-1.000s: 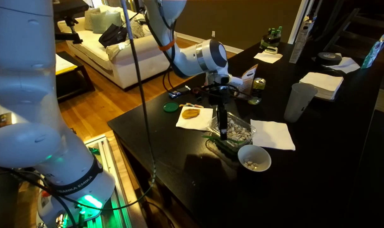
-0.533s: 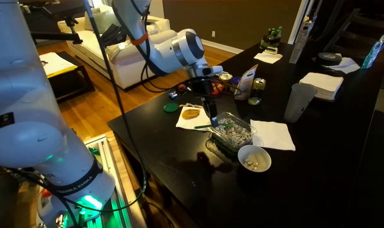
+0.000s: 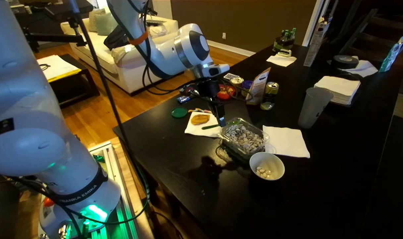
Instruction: Pick up the spoon, get some of the objects from the plastic bowl and put them in the white bowl
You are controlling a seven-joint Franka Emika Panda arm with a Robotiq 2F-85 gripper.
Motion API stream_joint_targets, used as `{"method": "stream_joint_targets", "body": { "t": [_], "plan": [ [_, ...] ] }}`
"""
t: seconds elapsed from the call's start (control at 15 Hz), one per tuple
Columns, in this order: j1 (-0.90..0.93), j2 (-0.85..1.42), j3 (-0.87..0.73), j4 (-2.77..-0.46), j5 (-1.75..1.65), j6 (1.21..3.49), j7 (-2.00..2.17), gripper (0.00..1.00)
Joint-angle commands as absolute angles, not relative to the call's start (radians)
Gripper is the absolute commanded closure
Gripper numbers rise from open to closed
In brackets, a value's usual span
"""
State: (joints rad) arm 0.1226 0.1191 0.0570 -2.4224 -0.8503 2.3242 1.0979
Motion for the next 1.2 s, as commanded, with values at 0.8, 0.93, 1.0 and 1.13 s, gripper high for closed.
{"method": "stream_joint_targets", "body": {
  "t": [0.8,0.93,1.0,1.13],
  "plan": [
    [0.132,0.241,0.082,-2.424,-0.627,2.645,0.619,0.96],
    [0.138,0.275,0.070,-2.416,-0.594,2.655,0.561,0.96],
    [0.138,0.293,0.066,-2.414,-0.575,2.671,0.527,0.96],
    [0.143,0.325,0.057,-2.412,-0.547,2.710,0.463,0.96]
  ]
}}
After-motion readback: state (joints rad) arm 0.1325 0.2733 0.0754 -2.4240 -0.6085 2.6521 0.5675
